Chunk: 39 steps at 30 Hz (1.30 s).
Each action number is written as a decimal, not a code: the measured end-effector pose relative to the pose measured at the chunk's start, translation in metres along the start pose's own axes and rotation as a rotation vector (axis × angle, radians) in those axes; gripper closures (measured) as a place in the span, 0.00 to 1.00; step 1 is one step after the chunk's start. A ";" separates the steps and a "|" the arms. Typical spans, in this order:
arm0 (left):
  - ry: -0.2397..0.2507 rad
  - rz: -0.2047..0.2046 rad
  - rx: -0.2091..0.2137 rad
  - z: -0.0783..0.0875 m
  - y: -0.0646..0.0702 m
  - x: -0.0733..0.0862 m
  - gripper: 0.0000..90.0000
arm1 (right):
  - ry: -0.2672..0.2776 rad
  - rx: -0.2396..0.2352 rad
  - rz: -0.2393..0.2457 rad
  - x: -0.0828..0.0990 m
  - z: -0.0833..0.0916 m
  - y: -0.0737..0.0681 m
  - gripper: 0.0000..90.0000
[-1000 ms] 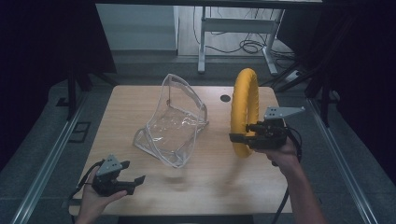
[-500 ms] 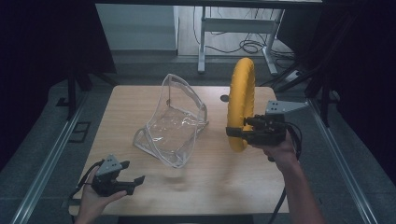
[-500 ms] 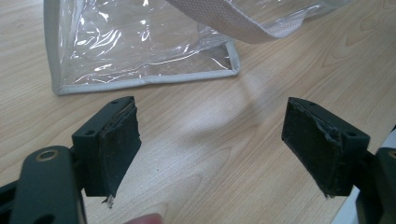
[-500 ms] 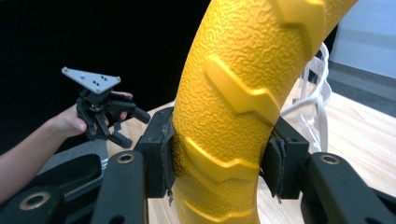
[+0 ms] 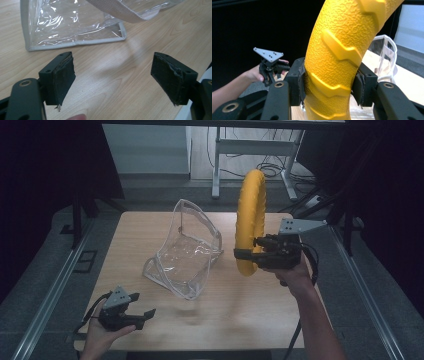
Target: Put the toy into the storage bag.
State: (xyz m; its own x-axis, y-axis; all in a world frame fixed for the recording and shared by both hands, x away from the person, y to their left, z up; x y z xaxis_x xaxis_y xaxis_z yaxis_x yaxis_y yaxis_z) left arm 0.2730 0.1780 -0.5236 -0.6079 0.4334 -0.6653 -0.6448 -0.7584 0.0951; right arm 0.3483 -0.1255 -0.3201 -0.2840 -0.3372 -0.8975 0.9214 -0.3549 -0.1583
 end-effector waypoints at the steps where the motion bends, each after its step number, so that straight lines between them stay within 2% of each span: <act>1: 0.000 0.001 0.002 0.000 0.000 0.000 0.21 | 0.005 -0.001 0.003 -0.002 0.000 -0.001 0.56; 6: 0.000 0.006 0.012 0.001 0.001 0.000 0.21 | 0.016 -0.007 0.018 -0.012 0.001 -0.005 0.56; 10: -0.013 0.014 0.004 0.001 0.000 0.001 0.21 | 0.024 -0.012 0.024 -0.017 -0.001 -0.008 0.56; 16: -0.013 0.011 0.022 -0.001 0.002 0.001 0.21 | 0.043 -0.023 0.033 -0.027 -0.003 -0.012 0.56; 22: -0.011 0.012 0.026 0.000 0.002 0.000 0.21 | 0.047 -0.045 0.053 -0.037 -0.015 -0.019 0.56; 25: -0.007 0.013 0.024 0.001 0.002 0.000 0.22 | 0.056 -0.066 0.048 -0.042 -0.021 -0.021 0.56; 39: -0.014 0.011 0.022 0.000 0.000 0.002 0.22 | 0.071 -0.095 0.096 -0.064 -0.039 -0.037 0.56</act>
State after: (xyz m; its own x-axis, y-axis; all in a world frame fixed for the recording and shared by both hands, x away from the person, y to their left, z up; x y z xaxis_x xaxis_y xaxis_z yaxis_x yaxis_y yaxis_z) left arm 0.2718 0.1785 -0.5250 -0.6212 0.4320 -0.6538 -0.6483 -0.7521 0.1190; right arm 0.3429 -0.0564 -0.2728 -0.1772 -0.3015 -0.9369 0.9653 -0.2390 -0.1056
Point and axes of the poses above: each handheld gripper's, and its own axes: z roughly backward along the jaws, x roughly out of its underside, y roughly to its right, the point moved 9 cm from there along -z, roughly forward along the jaws, and after that the axes turned 9 degrees about -y, right-handed, at the moved point
